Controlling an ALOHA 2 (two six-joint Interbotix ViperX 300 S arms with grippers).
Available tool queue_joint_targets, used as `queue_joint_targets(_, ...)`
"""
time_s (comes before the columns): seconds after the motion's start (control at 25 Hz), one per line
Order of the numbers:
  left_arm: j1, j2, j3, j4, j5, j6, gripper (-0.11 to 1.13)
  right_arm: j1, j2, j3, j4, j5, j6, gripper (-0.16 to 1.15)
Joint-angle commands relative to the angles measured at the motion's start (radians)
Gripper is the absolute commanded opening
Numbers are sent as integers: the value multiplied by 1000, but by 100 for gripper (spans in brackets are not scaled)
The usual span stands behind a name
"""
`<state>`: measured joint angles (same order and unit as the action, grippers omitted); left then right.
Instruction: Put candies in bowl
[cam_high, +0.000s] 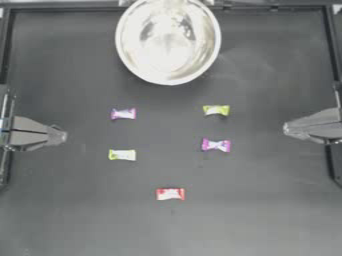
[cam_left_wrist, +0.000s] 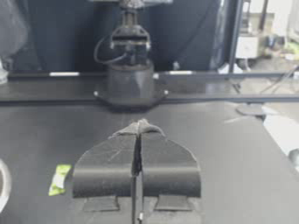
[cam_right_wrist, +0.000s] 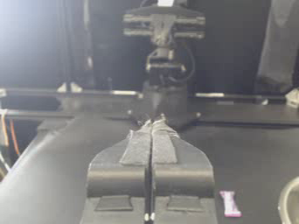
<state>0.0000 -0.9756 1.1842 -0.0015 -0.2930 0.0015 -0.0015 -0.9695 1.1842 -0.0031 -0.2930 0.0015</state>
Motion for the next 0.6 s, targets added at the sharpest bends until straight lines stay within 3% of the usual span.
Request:
queue_joint_targets(0.04, 3, 6, -12, 5, -57, 15, -1, 3, 5, -20, 5, -18, 6, -6)
queue_joint_targets(0.12, 3, 8, -11, 5, -57, 28, 8, 2, 5, -15, 3, -32, 11, 4)
queue_joint_targets(0.28, 3, 8, -6, 5, -18, 31, 9, 2, 5, -8, -15, -43, 14, 13)
queue_joint_targets(0.36, 3, 8, -6, 5, -5, 32, 16, 2, 5, -8, -37, -43, 11, 17)
queue_joint_targets(0.44, 3, 9, -6, 5, 14, 32, 38, 2, 5, -6, -78, -43, 12, 32)
queue_joint_targets(0.52, 3, 9, -11, 5, 41, 31, 71, 3, 5, -6, -110, -43, 17, 55)
queue_joint_targets(0.56, 3, 12, -15, 3, 57, 31, 94, 2, 5, -8, -115, -43, 18, 68)
queue_joint_targets(0.6, 3, 15, -18, 3, 66, 31, 106, 2, 5, -6, -120, -43, 20, 81)
